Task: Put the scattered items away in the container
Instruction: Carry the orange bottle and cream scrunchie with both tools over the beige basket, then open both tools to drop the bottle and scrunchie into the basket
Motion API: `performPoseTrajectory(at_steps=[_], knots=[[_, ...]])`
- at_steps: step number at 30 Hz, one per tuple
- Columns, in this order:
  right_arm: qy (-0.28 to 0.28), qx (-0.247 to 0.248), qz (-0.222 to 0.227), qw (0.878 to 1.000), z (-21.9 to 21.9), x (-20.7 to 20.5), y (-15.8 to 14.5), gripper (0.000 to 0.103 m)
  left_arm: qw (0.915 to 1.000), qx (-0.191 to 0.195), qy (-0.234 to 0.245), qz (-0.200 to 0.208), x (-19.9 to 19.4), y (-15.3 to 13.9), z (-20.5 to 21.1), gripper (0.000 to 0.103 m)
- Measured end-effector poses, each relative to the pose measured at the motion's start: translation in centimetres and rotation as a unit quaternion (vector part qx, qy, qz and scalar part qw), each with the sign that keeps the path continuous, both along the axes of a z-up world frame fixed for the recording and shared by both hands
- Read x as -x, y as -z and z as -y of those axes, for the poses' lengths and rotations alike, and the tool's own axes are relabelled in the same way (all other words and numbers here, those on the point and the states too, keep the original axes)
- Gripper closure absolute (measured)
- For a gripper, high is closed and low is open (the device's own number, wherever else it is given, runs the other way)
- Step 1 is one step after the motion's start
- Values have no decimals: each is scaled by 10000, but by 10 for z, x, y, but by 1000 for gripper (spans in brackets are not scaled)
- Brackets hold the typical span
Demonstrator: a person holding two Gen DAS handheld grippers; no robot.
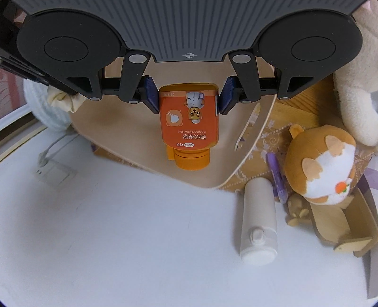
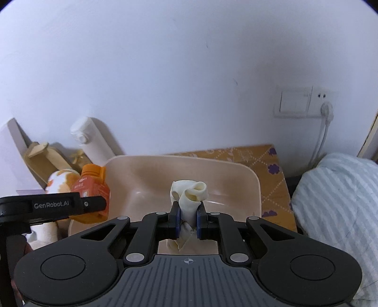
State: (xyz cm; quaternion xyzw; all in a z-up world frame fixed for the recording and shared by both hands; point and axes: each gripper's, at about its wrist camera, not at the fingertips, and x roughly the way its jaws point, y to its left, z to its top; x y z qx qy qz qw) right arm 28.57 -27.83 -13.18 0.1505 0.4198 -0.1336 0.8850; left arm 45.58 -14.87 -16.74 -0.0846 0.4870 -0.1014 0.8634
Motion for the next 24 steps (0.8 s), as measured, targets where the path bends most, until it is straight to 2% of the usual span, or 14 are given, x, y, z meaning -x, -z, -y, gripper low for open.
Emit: performPoseTrajectory(at_steps=[15, 21, 24], knots=[[-222, -21, -817, 9964, 5, -33, 58, 90, 9936, -583, 639, -723, -22, 60, 22, 48], [-340, 7, -1067, 9937, 1, -36, 73, 89, 9915, -732, 809, -706, -21, 70, 23, 49], [-380, 39, -1166, 9924, -3, -34, 78, 81, 9908, -748, 915, -664, -20, 70, 23, 49]])
